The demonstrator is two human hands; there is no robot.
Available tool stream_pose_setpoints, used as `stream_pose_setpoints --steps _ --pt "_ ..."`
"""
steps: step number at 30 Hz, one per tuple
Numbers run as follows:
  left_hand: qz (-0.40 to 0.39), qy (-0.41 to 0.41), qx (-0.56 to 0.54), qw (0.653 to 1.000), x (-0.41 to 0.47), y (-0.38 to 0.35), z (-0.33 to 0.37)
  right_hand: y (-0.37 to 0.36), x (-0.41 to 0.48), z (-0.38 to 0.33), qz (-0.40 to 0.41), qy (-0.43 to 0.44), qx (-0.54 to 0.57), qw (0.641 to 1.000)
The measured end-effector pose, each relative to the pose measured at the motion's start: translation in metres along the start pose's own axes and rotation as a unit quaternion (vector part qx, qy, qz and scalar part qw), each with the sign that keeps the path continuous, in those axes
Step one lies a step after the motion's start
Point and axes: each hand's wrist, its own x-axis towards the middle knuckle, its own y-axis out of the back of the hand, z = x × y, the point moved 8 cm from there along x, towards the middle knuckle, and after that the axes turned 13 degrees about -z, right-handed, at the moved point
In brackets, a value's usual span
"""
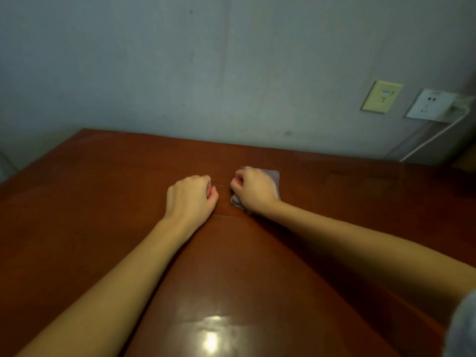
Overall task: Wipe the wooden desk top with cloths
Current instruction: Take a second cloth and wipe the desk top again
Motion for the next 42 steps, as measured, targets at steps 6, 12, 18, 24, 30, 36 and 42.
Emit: stream_pose_setpoints --steps 6,12,18,24,30,36,42 --pt "0.013 -0.029 -0.026 0.999 -0.029 0.021 0.01 -0.012 -0.124 -0.034 -0.06 0.123 0.034 0.99" --pt "-0.012 -0.022 0.005 1.0 -0.088 0.043 -0.008 0.002 -0.069 0.016 -0.01 -0.007 0.036 0.999" --pt "-0.038 0.03 0.027 0.998 -0.137 0.048 -0.026 0.002 -0.015 0.031 -0.012 -0.105 0.038 0.994" --pt "-0.023 0.014 0.016 1.0 -0.144 0.04 -0.017 -0.01 -0.103 -0.026 -0.026 0.032 -0.004 0.999" --pt "-0.011 -0.007 -0.002 1.0 -0.149 0.036 -0.009 -0.018 -0.252 -0.103 -0.02 0.256 0.034 0.966" --pt "0.002 -0.01 -0.005 1.0 -0.156 0.042 -0.007 -0.019 -0.189 -0.083 -0.047 0.189 0.038 0.98" --pt "-0.01 0.012 0.001 1.0 -0.152 0.038 -0.013 -0.014 -0.029 -0.041 -0.023 0.019 0.04 0.999"
